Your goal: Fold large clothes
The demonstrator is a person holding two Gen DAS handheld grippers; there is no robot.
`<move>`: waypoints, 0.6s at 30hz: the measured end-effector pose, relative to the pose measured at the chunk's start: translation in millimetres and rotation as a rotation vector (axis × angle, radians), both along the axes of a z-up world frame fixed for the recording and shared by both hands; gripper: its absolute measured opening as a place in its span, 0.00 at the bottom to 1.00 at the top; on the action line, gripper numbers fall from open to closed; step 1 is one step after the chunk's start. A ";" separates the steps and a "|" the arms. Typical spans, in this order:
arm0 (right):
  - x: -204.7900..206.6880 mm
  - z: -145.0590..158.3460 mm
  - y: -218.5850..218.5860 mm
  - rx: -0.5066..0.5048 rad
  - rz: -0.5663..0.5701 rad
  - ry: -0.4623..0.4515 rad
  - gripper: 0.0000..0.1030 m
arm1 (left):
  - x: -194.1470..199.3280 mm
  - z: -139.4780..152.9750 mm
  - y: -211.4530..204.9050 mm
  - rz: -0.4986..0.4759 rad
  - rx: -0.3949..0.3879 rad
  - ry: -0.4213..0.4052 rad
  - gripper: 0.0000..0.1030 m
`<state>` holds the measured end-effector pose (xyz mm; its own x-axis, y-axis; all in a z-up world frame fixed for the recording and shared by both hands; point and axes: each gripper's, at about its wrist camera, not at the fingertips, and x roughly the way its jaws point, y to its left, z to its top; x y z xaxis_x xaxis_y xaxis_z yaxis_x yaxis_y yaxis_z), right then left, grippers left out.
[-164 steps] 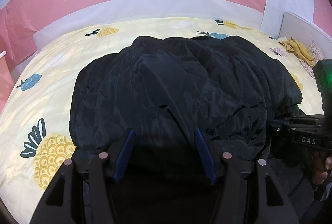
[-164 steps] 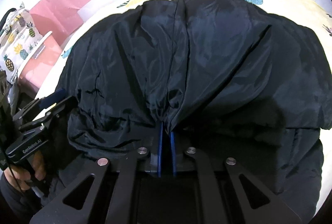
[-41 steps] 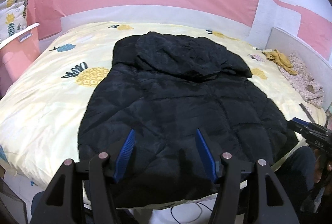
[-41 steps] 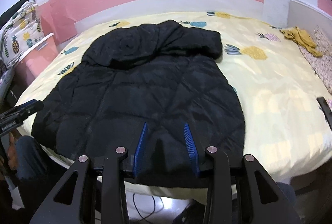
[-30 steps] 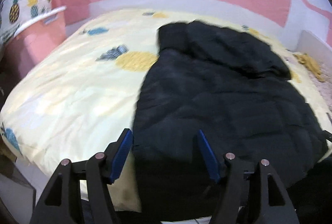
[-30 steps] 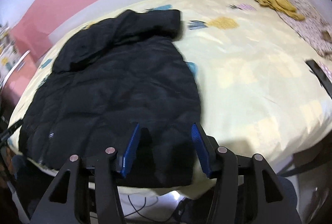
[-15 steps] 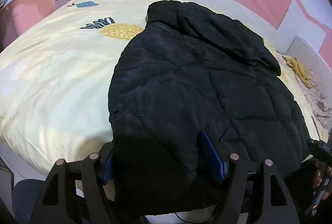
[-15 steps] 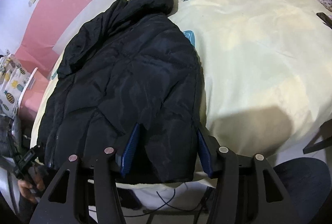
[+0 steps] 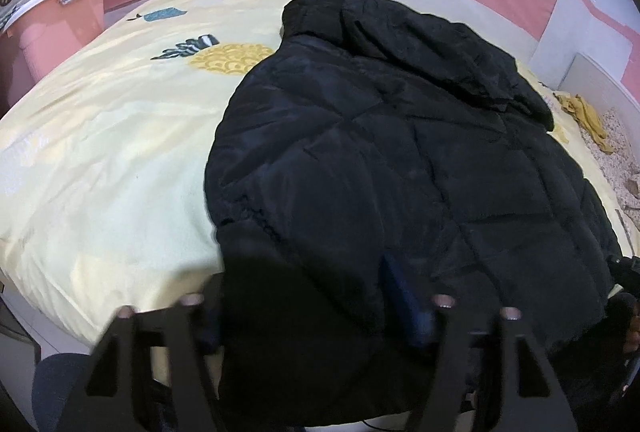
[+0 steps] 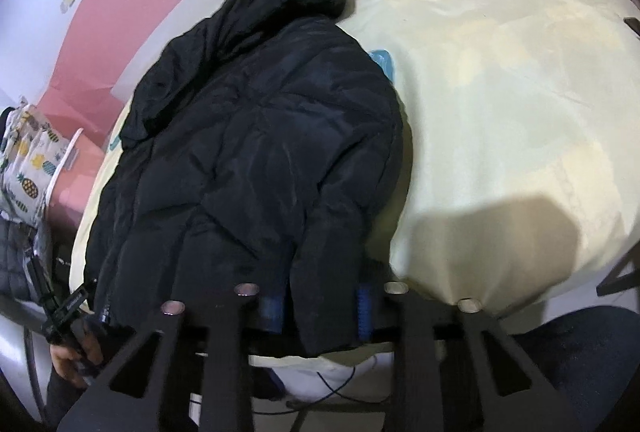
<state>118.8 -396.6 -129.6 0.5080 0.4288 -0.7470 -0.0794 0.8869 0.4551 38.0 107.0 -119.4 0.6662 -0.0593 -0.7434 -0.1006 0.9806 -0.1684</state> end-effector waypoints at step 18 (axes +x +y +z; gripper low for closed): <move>-78.6 116.8 -27.4 0.153 0.017 -0.305 0.12 | -80.4 109.2 22.2 -0.046 -0.192 -0.259 0.16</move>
<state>40.2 -424.0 -12.8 0.6900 0.5344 -0.4882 -0.2464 0.8076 0.5357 -42.4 129.2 -10.2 0.8252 -0.2168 -0.5216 0.0138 0.9309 -0.3651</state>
